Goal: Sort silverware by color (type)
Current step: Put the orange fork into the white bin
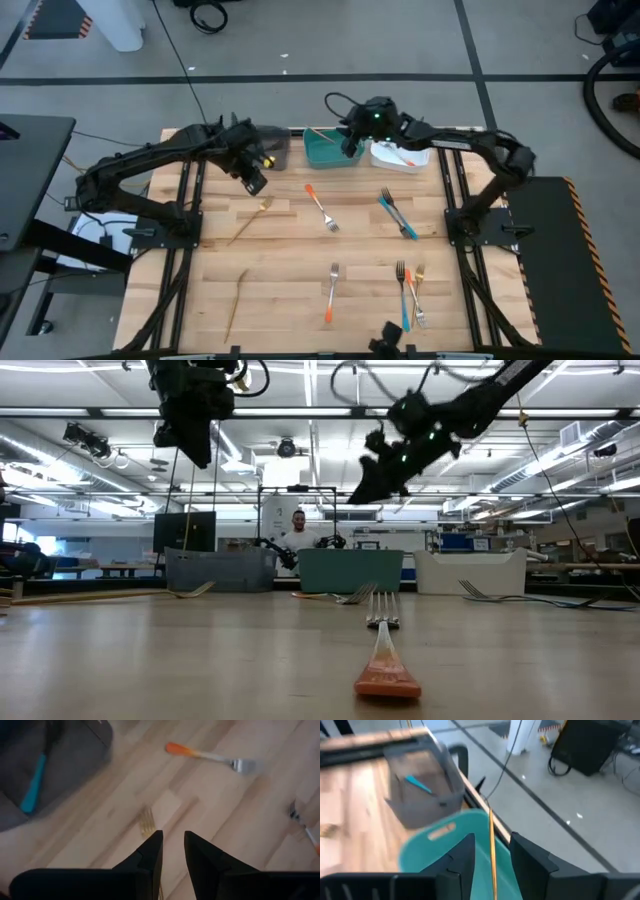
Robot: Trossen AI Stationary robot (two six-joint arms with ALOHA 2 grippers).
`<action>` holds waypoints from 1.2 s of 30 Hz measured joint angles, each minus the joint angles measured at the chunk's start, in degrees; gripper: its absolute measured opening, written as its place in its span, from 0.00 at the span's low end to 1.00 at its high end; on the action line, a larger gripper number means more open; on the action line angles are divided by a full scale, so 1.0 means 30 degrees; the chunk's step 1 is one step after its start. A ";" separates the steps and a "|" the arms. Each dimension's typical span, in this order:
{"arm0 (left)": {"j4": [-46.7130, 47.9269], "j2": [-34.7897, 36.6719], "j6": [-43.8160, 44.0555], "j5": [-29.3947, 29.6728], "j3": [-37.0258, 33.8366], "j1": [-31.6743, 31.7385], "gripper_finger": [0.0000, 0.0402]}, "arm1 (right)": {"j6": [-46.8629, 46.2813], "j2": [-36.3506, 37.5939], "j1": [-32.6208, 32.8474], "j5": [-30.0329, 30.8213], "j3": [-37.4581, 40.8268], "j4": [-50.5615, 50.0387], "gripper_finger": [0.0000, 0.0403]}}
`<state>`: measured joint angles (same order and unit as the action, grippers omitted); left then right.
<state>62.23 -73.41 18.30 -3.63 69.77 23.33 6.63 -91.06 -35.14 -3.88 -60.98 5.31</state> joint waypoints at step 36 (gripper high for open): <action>-0.8585 -0.0029 0.7673 0.2280 -1.1470 -0.3547 0.22 | -0.8533 0.8855 0.0614 0.0925 -0.0010 -1.4669 0.32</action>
<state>36.48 -73.49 41.32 3.21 35.36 12.69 -18.97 -64.49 -33.30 -1.10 -61.01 -38.70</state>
